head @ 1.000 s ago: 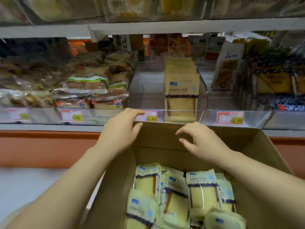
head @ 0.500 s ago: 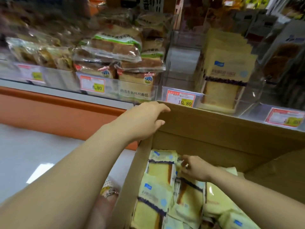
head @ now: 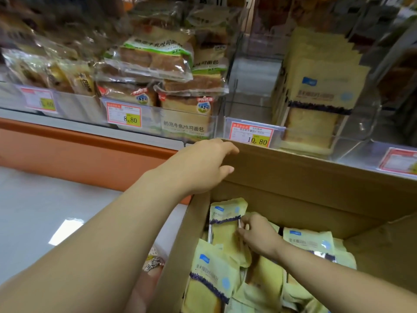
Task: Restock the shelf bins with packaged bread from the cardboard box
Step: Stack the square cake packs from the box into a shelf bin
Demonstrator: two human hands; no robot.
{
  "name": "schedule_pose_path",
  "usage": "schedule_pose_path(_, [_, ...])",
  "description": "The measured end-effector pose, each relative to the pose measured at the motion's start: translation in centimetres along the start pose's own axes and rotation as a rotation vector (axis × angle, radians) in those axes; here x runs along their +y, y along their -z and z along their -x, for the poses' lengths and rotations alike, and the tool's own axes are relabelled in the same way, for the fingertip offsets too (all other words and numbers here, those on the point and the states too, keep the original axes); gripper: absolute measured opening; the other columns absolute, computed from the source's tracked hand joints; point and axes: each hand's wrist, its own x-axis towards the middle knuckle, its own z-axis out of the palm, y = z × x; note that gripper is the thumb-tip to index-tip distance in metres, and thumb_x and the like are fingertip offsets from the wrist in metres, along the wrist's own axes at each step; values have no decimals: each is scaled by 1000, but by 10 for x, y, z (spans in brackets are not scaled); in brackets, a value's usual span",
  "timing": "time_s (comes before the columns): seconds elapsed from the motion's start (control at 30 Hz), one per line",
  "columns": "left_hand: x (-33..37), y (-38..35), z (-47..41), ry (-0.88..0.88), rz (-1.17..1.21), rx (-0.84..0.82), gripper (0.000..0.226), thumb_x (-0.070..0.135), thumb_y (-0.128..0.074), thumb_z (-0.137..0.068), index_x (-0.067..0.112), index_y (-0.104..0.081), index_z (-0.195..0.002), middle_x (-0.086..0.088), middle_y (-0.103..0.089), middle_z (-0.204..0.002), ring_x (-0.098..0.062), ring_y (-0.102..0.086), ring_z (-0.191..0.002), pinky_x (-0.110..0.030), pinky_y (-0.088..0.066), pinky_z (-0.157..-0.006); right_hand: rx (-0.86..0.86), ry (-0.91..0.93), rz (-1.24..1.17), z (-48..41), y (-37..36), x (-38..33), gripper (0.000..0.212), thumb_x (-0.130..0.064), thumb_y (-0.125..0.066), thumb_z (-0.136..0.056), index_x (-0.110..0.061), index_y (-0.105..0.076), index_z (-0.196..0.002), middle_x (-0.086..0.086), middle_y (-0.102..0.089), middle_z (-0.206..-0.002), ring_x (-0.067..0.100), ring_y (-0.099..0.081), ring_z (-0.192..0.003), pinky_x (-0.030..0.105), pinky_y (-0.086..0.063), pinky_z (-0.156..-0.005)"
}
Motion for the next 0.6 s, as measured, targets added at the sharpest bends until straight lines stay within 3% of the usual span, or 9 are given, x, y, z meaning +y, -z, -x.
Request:
schedule_pose_path(0.1, [0, -1, 2, -11, -38, 16, 47, 34, -53, -95, 31, -41, -141, 5, -44, -142, -15, -38, -131, -38, -35, -109, 101, 204, 151, 22, 28, -7, 13, -23, -53, -92, -20, -60, -81, -4, -53, -118, 15, -57, -96, 24, -41, -80])
schedule_pose_path(0.17, [3, 0, 5, -45, -77, 68, 48, 36, -53, -94, 32, -41, -140, 4, -42, -141, -16, -32, -134, -41, -30, -112, 163, 305, 217, 40, 53, -9, 15, -29, -52, -93, -20, -64, -96, -15, -46, -134, 10, -58, -99, 26, -45, -86])
schedule_pose_path(0.23, [7, 3, 8, -95, -74, 142, 48, 37, -54, -93, 32, -42, -139, 5, -40, -141, -14, -29, -135, -40, -26, -114, 228, 378, 239, 59, 80, -11, 14, -30, -53, -93, -23, -65, -96, -23, -44, -135, -1, -54, -92, 20, -44, -83])
schedule_pose_path(0.33, [13, 8, 11, -152, 34, 285, 47, 32, -55, -93, 28, -44, -139, 7, -41, -138, -12, -36, -130, -30, -29, -110, 367, 505, 182, 87, 118, -16, 18, -25, -58, -91, -30, -56, -74, -22, -55, -123, -3, -55, -98, 20, -45, -80])
schedule_pose_path(0.47, [24, 20, 13, -179, 194, 525, 56, 36, -54, -93, 20, -38, -143, 5, -47, -136, -9, -43, -126, -20, -31, -100, 538, 574, 129, 120, 156, -24, 24, -40, -51, -87, -22, -63, -78, -18, -58, -118, -3, -54, -109, 17, -46, -90])
schedule_pose_path(0.6, [41, 29, 9, -128, 509, 517, 49, 46, -57, -88, 29, -49, -133, 24, -54, -104, 11, -52, -93, -10, -39, -78, 814, 673, 126, 129, 184, -35, 16, -23, -59, -87, -10, -65, -78, -17, -57, -112, -4, -52, -107, 6, -39, -89])
